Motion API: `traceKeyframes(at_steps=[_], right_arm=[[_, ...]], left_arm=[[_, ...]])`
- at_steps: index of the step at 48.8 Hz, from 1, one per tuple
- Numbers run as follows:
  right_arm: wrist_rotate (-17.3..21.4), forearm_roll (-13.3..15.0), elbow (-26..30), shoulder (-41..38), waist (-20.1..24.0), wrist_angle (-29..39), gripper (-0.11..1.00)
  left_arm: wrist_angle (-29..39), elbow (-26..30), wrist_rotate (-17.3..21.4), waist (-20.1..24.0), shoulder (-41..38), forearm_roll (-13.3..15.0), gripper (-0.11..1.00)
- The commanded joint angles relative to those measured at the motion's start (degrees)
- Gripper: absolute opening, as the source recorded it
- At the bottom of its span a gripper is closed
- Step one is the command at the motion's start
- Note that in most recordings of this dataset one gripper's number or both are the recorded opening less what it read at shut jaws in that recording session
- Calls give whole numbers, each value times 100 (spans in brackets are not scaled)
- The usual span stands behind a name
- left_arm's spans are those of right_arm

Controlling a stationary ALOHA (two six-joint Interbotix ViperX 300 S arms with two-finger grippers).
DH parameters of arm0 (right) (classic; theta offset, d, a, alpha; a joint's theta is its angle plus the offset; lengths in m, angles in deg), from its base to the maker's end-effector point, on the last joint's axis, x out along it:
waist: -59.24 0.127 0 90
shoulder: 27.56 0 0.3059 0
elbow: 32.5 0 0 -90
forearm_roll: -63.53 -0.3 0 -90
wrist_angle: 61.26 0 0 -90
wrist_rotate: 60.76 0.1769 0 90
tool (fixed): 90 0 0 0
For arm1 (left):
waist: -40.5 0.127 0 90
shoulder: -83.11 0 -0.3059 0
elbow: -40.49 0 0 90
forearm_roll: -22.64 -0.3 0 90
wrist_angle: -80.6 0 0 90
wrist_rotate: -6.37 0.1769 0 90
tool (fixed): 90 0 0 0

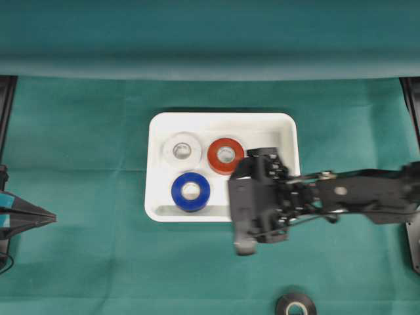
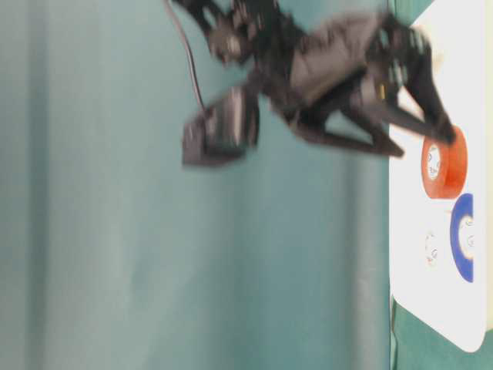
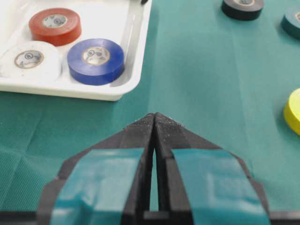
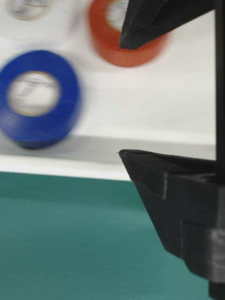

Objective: Put the tape into the white case with the right arm.
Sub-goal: 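Withdraw the right gripper to the right side of the table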

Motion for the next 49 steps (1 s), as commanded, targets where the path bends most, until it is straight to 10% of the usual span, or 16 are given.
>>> traceKeyframes(at_steps=[1, 49], right_arm=[[18, 0, -334, 501, 0, -149, 62], [378, -18, -3296, 3753, 9, -756, 62]], left_arm=[[-26, 53, 9, 9, -53, 9, 0], [-26, 70, 9, 18, -53, 9, 0]])
